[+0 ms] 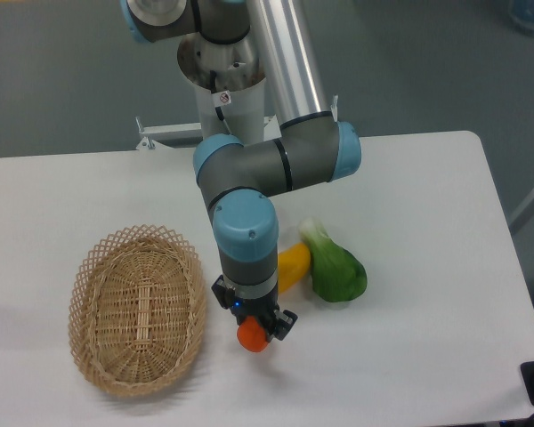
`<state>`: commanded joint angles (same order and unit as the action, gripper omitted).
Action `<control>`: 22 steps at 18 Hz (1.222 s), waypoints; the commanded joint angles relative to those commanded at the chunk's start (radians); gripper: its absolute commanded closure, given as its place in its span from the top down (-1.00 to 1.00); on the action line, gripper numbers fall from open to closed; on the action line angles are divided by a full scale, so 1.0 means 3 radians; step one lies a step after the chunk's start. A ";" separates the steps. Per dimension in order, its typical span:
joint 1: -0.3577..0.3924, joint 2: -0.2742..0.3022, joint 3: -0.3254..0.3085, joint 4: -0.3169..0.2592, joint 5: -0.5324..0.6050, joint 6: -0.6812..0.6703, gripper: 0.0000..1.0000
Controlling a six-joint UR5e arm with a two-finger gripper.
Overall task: Place the orange on the table
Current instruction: 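Move the held orange away from the pepper and lower it toward the table, then set the orange on the table and open the gripper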
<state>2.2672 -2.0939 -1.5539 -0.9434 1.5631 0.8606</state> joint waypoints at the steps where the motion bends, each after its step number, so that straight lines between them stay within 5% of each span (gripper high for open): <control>1: 0.0000 -0.0010 -0.0020 -0.0005 0.0020 0.0000 0.07; 22: -0.0036 -0.0036 -0.0184 0.0225 0.0210 0.0005 0.25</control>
<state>2.2565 -2.1046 -1.6092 -0.8759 1.6260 0.8621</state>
